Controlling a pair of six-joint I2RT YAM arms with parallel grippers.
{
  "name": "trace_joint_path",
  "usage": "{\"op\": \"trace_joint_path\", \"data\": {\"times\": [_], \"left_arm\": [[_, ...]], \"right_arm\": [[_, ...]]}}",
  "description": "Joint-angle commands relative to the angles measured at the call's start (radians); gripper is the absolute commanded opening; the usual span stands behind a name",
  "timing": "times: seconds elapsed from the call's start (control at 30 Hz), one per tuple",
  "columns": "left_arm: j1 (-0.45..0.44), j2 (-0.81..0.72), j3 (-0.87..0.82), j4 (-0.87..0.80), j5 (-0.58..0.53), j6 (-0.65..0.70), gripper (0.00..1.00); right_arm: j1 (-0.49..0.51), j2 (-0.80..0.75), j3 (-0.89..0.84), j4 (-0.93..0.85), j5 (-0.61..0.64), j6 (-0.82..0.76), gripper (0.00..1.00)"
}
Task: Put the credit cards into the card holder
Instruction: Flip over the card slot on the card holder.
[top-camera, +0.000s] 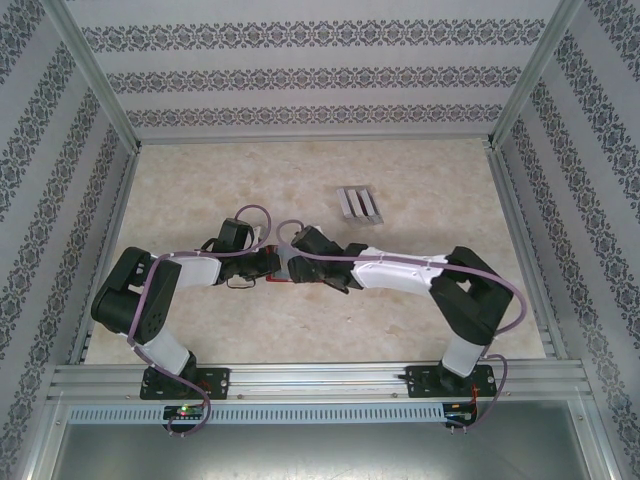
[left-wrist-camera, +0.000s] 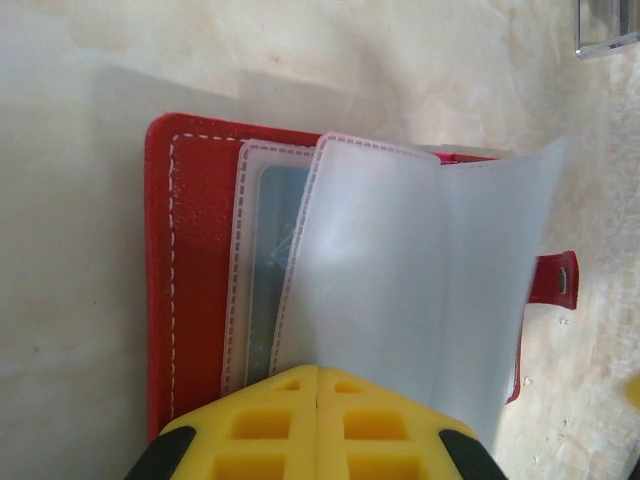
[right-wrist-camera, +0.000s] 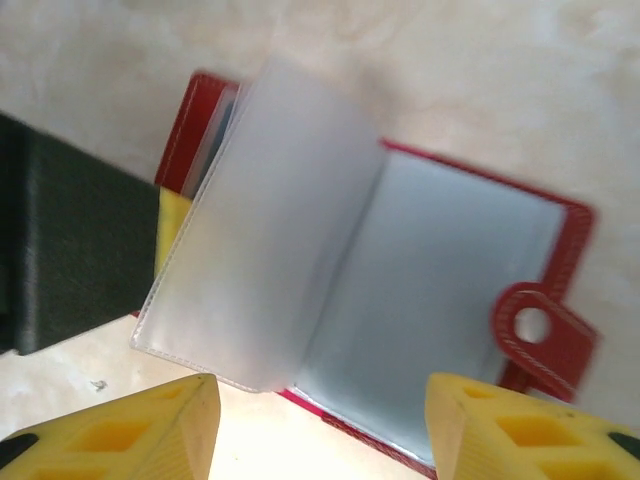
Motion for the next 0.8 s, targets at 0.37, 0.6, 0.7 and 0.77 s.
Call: {"op": "trace_joint_path", "data": {"times": [0.37,0.6,0.7,0.77], "left_arm": [[-0.006,0.010,-0.005,-0.098,-0.092,-0.012,0.00],[-0.007,-0.012,-0.020,-0.082,-0.097,-0.020,0.00],[-0.006,-0.006,-0.020,-0.077,-0.086,-0.026,0.00],[-0.006,-0.001,-0.025,-0.055,-0.075,-0.036,0.00]], "right_arm": [[-0.008,0.117,0.130,0.028,-0.108,0.113,0.68],[-0.069,0.158,0.153,0.004,-0.118,0.205,0.69],[-0.096,0.156,0.167,0.003,-0.110,0.234,0.69],[-0.106,0.186,0.220,-0.044,-0.103,0.242,0.68]]}}
